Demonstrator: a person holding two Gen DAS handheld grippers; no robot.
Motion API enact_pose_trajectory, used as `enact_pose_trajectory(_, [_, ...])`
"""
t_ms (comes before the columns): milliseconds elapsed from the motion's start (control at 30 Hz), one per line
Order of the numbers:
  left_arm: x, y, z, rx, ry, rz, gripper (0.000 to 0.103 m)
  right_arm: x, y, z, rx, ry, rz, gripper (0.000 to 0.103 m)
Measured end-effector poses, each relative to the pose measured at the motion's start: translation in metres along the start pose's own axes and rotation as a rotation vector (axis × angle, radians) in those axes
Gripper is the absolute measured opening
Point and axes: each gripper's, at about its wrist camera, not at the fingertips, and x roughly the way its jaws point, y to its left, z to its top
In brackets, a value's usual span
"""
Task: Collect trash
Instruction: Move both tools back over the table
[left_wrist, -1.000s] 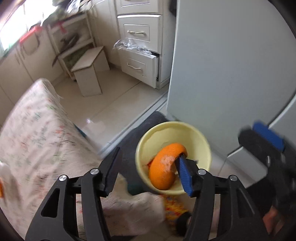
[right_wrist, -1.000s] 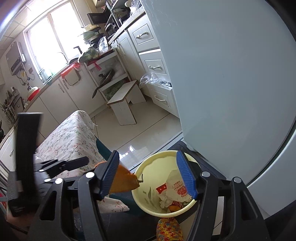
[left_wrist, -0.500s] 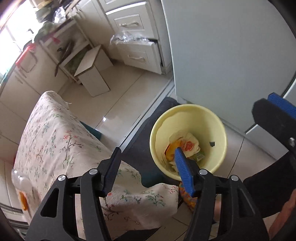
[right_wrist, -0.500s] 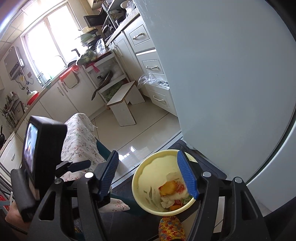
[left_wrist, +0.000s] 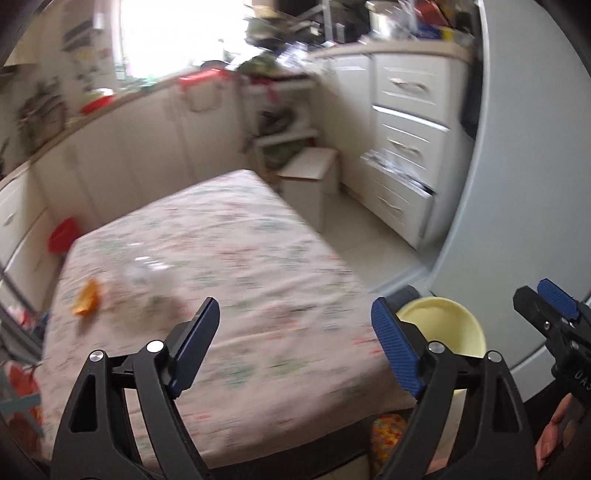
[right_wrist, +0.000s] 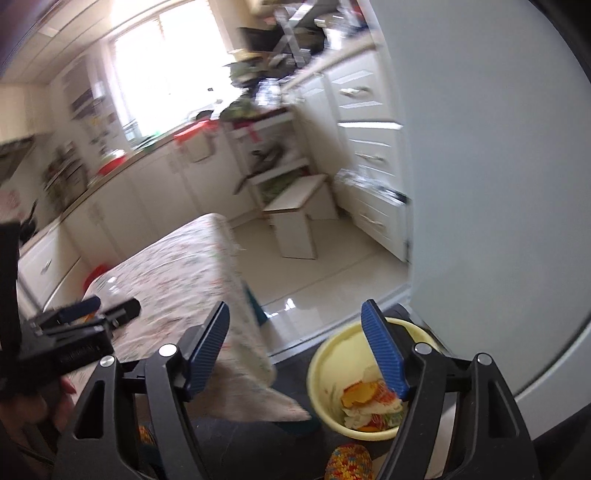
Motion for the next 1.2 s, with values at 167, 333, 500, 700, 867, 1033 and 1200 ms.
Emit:
enact_pose_trajectory(167, [-0.025,0.056,-0.016,-0.068,-0.031,0.088,0.084,0.003,0.053,-0.006,-0.133,-0.003,0.080,0.075])
enact_pose_trajectory(333, [-0.039,0.104,-0.032,-0.154,-0.039,0.151,0.086,0.007,0.097,-0.014,-0.228,0.005,0.145,0.078])
enact_pose_trajectory(500, [-0.052,0.149,-0.049,-0.242,-0.055,0.201,0.090,0.013,0.124,-0.023,-0.264,0.023,0.172,0.080])
enact_pose_trajectory(700, [-0.057,0.182,-0.064,-0.328,-0.038,0.235,0.091,0.019,0.155,-0.035,-0.315,0.044,0.198,0.081])
enact_pose_trajectory(867, [-0.060,0.196,-0.069,-0.371,-0.040,0.249,0.092,0.024,0.170,-0.043,-0.347,0.061,0.206,0.081])
enact_pose_trajectory(1033, [-0.063,0.203,-0.071,-0.385,-0.043,0.254,0.093,0.029,0.177,-0.047,-0.360,0.071,0.209,0.082])
enact_pose_trajectory(1200, [-0.062,0.208,-0.072,-0.393,-0.039,0.257,0.094,0.037,0.182,-0.047,-0.364,0.081,0.207,0.083])
